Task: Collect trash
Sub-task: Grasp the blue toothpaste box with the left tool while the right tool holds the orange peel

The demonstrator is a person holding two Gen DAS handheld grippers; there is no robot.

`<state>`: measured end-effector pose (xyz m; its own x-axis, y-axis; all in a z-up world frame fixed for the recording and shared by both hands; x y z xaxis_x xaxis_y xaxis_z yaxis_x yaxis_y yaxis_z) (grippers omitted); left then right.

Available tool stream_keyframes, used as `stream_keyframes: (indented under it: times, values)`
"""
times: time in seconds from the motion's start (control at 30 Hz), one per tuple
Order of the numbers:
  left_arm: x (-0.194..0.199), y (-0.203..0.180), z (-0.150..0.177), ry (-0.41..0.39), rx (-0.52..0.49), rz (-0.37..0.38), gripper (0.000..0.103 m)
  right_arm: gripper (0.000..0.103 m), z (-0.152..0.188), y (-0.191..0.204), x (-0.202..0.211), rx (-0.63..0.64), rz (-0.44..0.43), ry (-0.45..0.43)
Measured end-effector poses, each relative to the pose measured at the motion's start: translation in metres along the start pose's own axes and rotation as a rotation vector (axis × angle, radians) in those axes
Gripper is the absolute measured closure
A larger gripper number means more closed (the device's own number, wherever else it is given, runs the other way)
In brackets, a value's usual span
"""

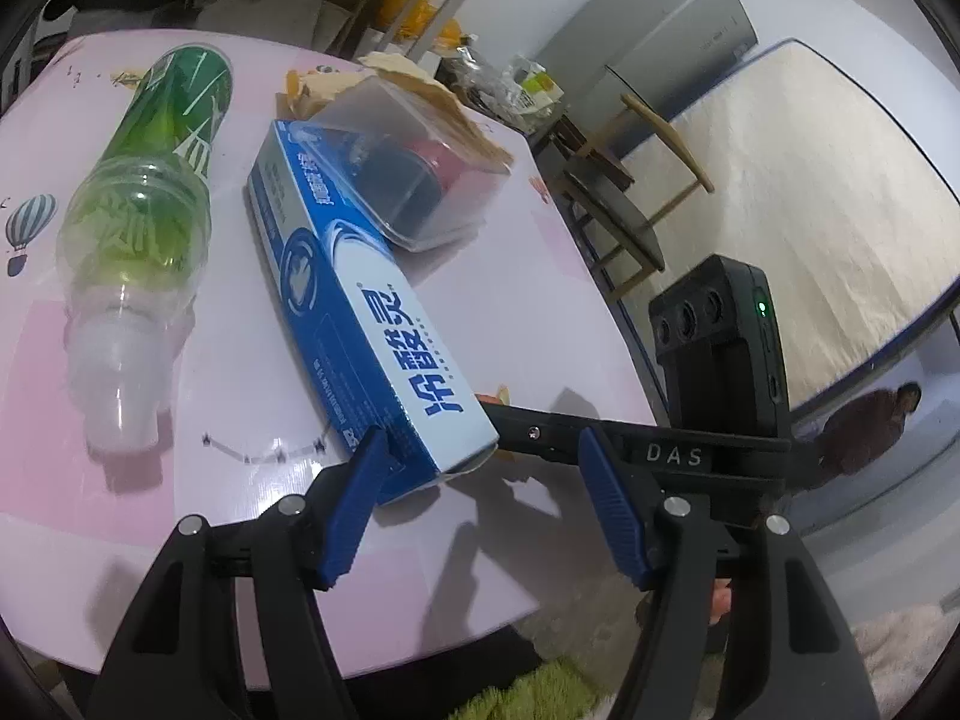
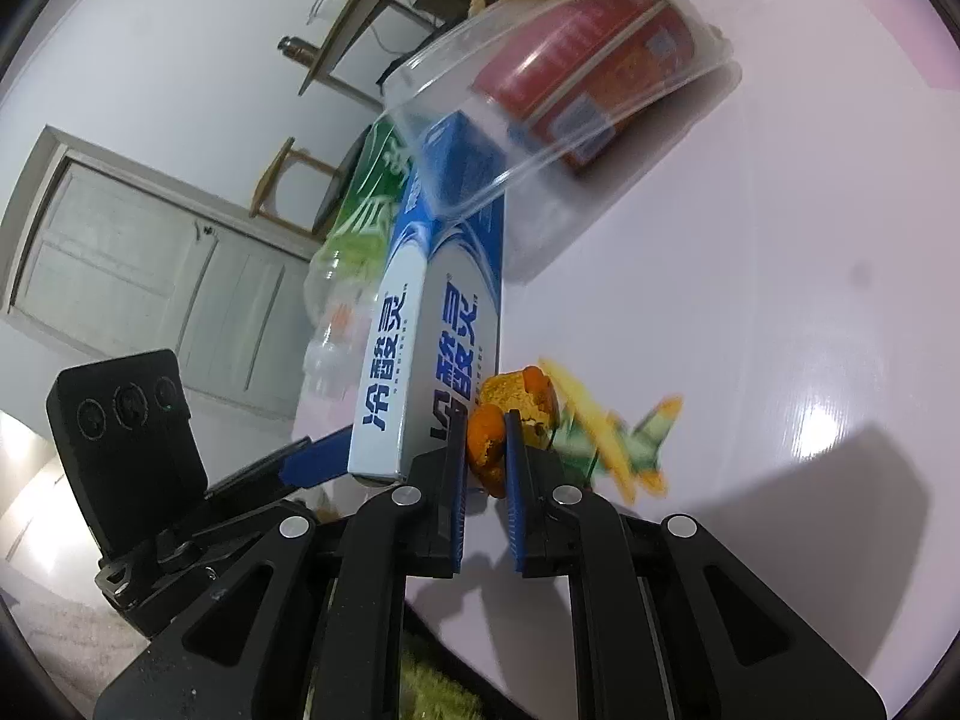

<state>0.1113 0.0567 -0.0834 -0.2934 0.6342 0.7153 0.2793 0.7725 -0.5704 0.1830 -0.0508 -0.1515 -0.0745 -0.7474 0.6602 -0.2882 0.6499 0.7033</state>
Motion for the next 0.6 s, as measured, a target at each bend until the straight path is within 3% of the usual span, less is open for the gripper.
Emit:
stream_keyframes:
  times: [0.2, 0.33, 0.6]
  values:
    - [0.012, -0.017, 0.028, 0.053, -0.030, 0.020, 0.040, 0.093, 0.029, 0.010, 0.004, 0.006, 0.000, 0.034]
    - [0.019, -0.027, 0.044, 0.100, -0.071, 0.051, 0.038, 0.093, 0.047, 0.016, 0.011, 0.041, 0.064, 0.026]
    - [0.023, -0.014, 0.021, 0.012, -0.047, -0.100, 0.026, 0.093, 0.035, 0.000, 0.042, 0.032, 0.226, -0.123]
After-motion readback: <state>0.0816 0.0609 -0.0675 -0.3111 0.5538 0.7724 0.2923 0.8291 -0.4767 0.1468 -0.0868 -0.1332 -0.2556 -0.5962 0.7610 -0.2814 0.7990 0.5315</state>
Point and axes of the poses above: each gripper's, at about its wrist camera, not at the fingertips, and x roughly against the way its jaws point, y to its left, z to its underside, the point moved 6 cm from there along -x, roughly the way its jaws point, and after that the axes turned 8 degrees about y, right-handed, at the moved point
